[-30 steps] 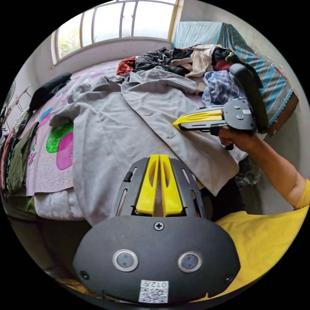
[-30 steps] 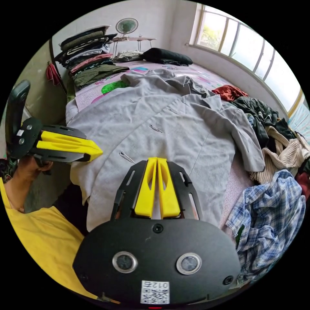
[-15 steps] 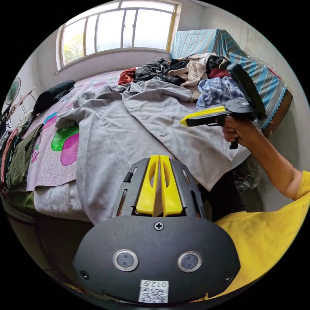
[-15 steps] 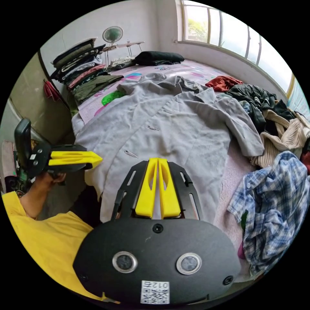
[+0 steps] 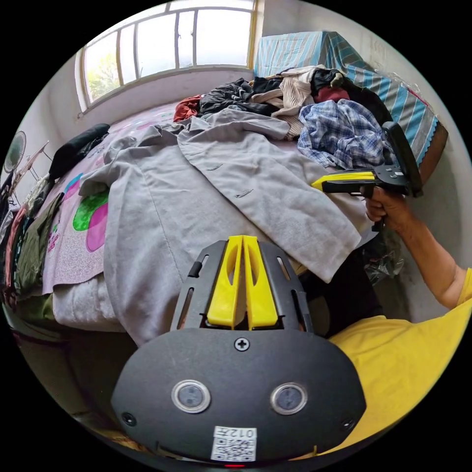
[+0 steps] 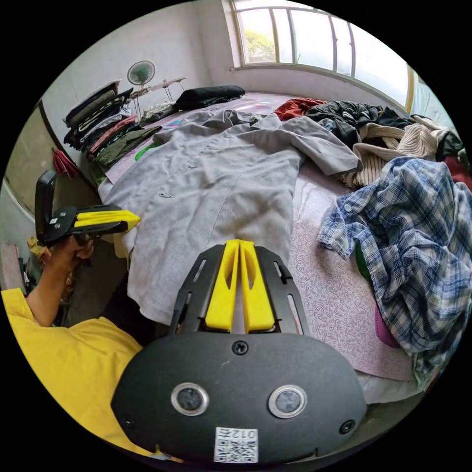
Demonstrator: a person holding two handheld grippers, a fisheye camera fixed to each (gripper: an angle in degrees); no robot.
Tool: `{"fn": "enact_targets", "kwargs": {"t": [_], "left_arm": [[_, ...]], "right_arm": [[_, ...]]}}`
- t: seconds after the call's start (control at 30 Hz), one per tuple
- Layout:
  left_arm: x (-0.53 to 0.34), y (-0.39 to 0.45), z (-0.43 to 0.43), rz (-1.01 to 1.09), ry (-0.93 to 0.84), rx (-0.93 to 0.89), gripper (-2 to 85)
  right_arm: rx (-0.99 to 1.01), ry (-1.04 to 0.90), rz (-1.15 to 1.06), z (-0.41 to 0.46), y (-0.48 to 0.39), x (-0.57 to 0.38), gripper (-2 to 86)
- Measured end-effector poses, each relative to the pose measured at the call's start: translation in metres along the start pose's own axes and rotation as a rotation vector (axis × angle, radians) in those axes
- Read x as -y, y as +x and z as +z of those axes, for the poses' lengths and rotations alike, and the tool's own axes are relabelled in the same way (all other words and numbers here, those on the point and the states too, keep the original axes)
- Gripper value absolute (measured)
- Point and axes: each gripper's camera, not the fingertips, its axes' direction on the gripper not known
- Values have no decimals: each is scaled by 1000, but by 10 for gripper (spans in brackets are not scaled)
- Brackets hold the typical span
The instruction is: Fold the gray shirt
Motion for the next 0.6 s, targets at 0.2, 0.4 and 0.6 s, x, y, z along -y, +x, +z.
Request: {"fn": "enact_targets", "kwargs": {"t": [0.2,0.4,0.6], "left_arm": [[35,-7,-37,7,163,-31,2],[96,-13,6,73,-30,22,1],[94,-42,20,41,0,-41,1]], "right_arm": [[19,16,8,-19,12,2,6],[6,48,-29,-22,27,32,5],[10,-8,-6,3,61,39,2]]}}
